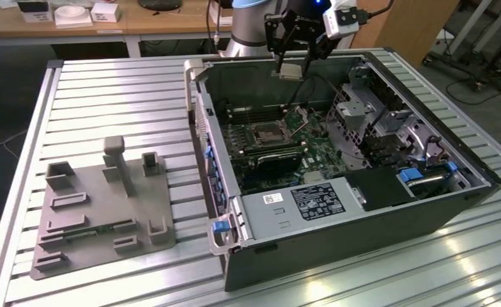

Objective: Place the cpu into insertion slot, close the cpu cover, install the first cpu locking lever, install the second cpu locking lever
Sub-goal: 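Place the cpu into insertion slot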

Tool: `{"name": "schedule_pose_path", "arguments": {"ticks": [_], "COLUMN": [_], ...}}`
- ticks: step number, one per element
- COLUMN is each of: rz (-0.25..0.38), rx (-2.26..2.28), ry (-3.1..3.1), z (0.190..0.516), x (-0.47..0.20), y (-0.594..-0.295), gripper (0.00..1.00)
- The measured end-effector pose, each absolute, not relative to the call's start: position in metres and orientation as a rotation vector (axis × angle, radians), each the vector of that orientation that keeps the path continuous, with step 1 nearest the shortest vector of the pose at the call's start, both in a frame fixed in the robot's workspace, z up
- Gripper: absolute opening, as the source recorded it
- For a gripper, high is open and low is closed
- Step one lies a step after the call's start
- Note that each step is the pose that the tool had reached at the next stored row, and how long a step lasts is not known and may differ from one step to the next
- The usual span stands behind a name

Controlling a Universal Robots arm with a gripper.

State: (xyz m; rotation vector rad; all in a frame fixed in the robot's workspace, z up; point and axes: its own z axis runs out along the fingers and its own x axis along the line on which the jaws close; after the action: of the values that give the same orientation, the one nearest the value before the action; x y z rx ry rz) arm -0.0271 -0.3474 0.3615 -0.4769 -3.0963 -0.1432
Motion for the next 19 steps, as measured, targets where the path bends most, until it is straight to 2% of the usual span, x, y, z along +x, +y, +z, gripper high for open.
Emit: {"name": "schedule_pose_path", "arguments": {"ticks": [19], "rz": [-0.143], "rx": [-0.536], "ry": [-3.088], "z": [0.3615], "x": [-0.0271], "y": [-0.3474], "gripper": [0.54]}}
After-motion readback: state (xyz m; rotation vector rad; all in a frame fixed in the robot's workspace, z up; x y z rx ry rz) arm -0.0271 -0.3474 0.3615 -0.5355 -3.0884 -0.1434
